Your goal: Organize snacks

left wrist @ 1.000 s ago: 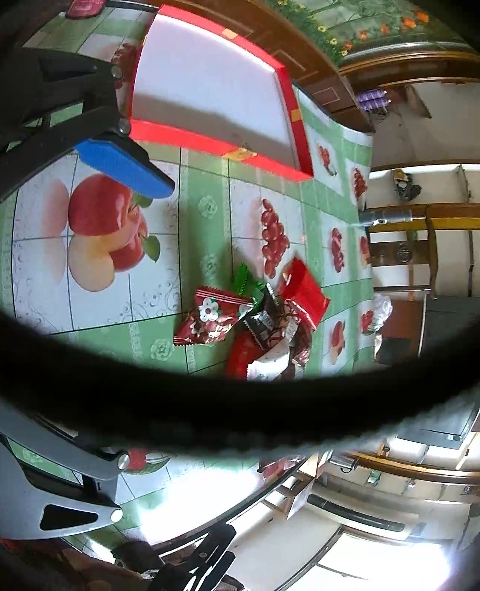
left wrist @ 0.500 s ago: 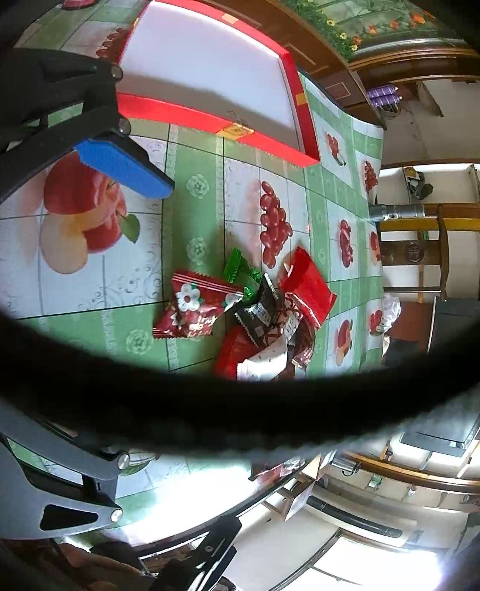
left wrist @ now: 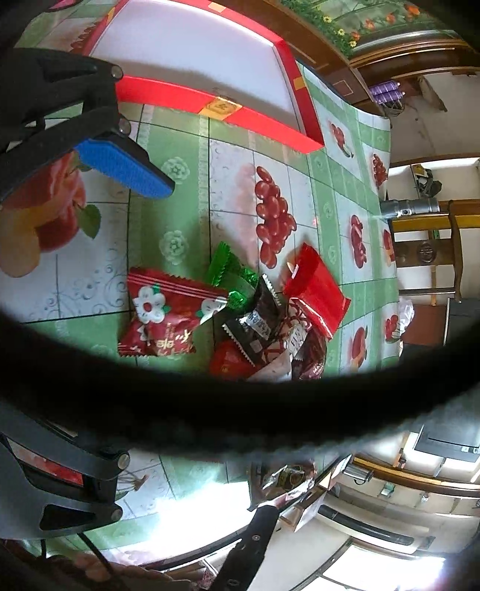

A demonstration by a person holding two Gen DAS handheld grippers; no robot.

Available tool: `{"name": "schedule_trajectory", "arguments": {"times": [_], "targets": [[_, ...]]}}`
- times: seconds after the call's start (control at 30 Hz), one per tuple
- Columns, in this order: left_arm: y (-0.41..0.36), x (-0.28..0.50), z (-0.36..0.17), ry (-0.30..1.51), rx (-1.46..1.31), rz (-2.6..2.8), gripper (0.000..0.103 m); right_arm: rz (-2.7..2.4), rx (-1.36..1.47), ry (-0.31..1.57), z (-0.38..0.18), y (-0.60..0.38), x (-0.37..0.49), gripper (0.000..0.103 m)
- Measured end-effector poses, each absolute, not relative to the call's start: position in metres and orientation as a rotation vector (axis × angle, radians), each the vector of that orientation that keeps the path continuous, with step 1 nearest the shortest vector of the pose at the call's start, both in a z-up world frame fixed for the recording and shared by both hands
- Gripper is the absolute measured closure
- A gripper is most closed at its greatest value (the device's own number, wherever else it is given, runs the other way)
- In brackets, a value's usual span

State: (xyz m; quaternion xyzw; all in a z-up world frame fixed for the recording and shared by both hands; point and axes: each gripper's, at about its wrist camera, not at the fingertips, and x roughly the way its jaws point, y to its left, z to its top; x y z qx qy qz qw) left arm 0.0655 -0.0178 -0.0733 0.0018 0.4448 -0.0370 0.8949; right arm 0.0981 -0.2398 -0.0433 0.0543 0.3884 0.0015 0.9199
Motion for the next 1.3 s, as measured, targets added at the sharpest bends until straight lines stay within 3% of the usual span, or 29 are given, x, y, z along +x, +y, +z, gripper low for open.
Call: {"name": "schedule_trajectory", "arguments": {"times": [0.5,1.3], "targets": [[-0.016,0.062,-0.056,0.826,0.025,0.065,0.000,-0.058,0.124,0.790,-0.045,-0.246,0.104,0.000],[-0.020,0.068,-0.065,0.844,0.027,0.062,0.000,-0.140,0.071,0.781,-0.049,-0.241,0.109,0.000]]}}
